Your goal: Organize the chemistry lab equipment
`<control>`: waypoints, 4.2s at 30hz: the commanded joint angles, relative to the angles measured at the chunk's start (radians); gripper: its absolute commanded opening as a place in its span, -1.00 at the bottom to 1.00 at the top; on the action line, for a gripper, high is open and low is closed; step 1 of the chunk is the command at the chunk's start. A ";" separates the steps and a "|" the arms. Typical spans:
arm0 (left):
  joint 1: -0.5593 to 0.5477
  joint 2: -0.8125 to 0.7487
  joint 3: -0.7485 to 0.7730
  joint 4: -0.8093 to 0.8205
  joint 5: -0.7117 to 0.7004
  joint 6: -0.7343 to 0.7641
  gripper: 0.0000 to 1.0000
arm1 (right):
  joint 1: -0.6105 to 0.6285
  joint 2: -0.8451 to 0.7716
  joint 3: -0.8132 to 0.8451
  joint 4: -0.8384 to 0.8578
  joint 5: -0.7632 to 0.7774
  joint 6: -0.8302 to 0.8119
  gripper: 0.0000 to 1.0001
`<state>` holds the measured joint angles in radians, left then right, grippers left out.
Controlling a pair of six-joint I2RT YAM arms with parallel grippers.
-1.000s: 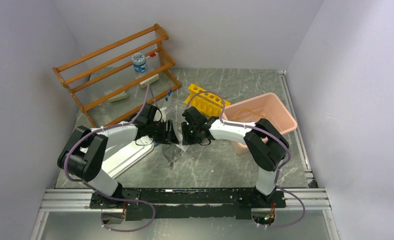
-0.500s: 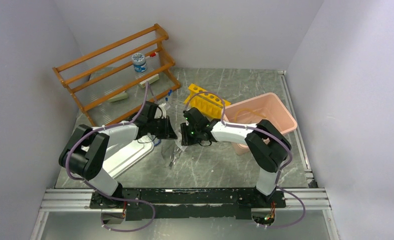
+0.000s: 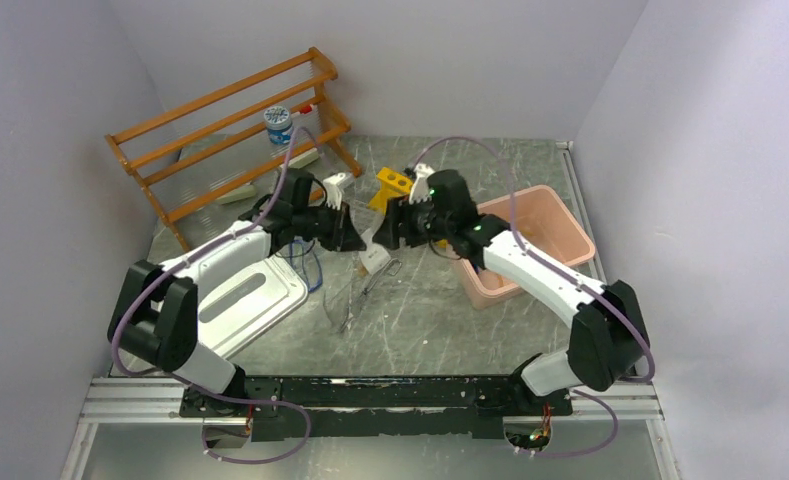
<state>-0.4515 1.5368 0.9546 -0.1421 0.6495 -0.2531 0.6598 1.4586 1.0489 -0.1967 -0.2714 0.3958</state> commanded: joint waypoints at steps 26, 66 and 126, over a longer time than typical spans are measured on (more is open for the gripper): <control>-0.003 -0.160 0.311 -0.121 0.129 0.179 0.18 | -0.180 -0.079 0.207 -0.096 -0.559 -0.239 -1.00; -0.019 -0.204 0.159 -0.022 -0.348 0.021 0.44 | -0.621 0.138 0.017 -0.247 0.700 0.385 -0.34; -0.196 0.058 0.043 -0.352 -0.486 -0.067 -0.91 | -0.346 -0.341 -0.017 -0.177 0.413 0.316 -0.10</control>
<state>-0.6434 1.6794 0.9585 -0.4538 0.1711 -0.3325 0.3080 1.1450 1.0641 -0.4587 0.2691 0.7574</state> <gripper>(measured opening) 0.080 0.433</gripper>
